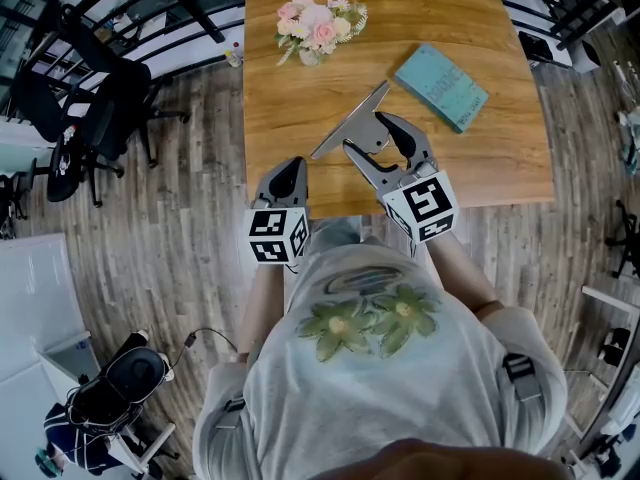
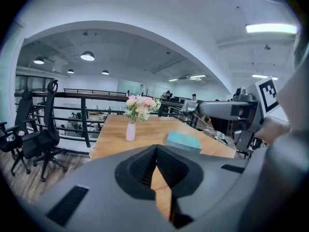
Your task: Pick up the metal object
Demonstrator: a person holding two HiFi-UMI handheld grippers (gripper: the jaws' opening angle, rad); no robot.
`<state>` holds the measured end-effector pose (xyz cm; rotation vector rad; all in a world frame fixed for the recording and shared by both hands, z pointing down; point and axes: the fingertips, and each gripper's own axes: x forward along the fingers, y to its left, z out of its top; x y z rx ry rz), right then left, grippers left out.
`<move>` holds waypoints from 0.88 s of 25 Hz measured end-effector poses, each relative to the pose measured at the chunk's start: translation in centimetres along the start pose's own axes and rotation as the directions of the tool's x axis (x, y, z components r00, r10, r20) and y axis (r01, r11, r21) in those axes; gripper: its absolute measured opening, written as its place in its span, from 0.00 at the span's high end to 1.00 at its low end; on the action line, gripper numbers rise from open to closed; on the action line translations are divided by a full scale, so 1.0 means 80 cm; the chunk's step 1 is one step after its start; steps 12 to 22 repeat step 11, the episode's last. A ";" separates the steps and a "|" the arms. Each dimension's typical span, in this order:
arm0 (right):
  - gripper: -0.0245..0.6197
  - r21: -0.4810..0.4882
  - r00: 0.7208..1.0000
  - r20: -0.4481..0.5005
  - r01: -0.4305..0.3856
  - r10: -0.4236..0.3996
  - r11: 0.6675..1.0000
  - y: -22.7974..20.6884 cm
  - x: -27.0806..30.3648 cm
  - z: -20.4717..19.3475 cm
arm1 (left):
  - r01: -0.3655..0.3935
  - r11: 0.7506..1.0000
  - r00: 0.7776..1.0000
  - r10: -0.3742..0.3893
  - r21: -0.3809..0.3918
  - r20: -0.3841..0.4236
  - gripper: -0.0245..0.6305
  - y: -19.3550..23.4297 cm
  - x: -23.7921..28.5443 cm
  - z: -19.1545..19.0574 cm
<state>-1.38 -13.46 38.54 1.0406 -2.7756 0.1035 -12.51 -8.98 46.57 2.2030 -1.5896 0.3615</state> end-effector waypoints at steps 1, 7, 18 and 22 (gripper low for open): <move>0.50 0.000 1.000 -0.002 0.001 -0.001 1.000 0.000 0.000 -0.001 | 0.001 1.000 1.000 -0.001 -0.001 0.000 0.94 0.000 0.000 0.000; 0.50 0.005 1.000 -0.008 0.010 -0.010 1.000 -0.002 -0.001 -0.004 | 0.005 1.000 1.000 -0.005 -0.006 -0.003 0.94 -0.001 0.001 -0.004; 0.50 0.007 1.000 -0.007 0.014 -0.014 1.000 -0.002 -0.004 -0.003 | 0.008 1.000 1.000 -0.008 -0.013 0.003 0.94 -0.003 -0.001 -0.003; 0.50 0.007 1.000 -0.007 0.014 -0.014 1.000 -0.002 -0.004 -0.003 | 0.008 1.000 1.000 -0.008 -0.013 0.003 0.94 -0.003 -0.001 -0.003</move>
